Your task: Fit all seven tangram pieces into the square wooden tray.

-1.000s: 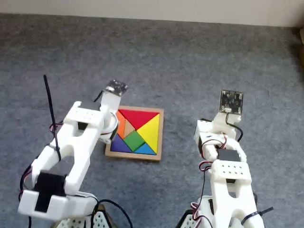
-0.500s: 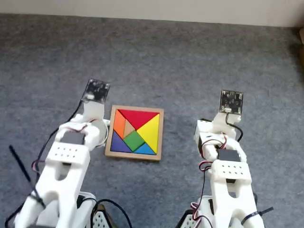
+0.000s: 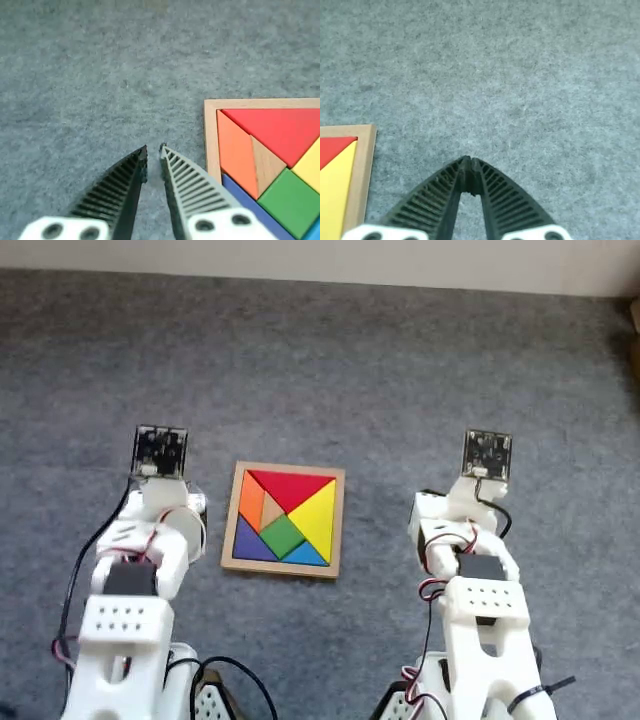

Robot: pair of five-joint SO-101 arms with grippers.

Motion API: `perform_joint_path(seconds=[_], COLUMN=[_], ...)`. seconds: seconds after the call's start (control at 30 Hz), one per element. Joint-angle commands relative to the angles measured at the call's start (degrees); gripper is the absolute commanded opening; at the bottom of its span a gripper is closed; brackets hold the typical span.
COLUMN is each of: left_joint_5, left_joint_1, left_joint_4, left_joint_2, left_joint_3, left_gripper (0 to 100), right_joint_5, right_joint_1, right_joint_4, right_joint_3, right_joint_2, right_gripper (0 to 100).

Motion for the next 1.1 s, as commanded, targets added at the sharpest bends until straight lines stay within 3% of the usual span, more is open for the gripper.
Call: perform_joint_path(seconds=[0.0, 0.53, 0.83, 1.07], left_joint_5=[0.70, 0.53, 0.53, 0.53], left_joint_1=[-1.01, 0.57, 0.57, 0.22], left_joint_4=[-0.97, -0.97, 2.11, 14.68], left_joint_2=[-8.48, -38.64, -40.48, -40.48], left_joint_3=[2.68, 19.82, 19.91, 19.91], left_gripper=[7, 7, 7, 7], right_joint_5=[0.88, 0.88, 0.88, 0.88], right_joint_1=[0.31, 0.31, 0.31, 0.31], right_joint_4=[-1.19, -1.10, -1.19, -1.19], right_joint_3=[-0.48, -0.31, 1.19, 1.27], right_joint_2=[-1.01, -1.01, -1.54, -1.54], right_gripper=[1.3, 1.3, 1.3, 1.3])
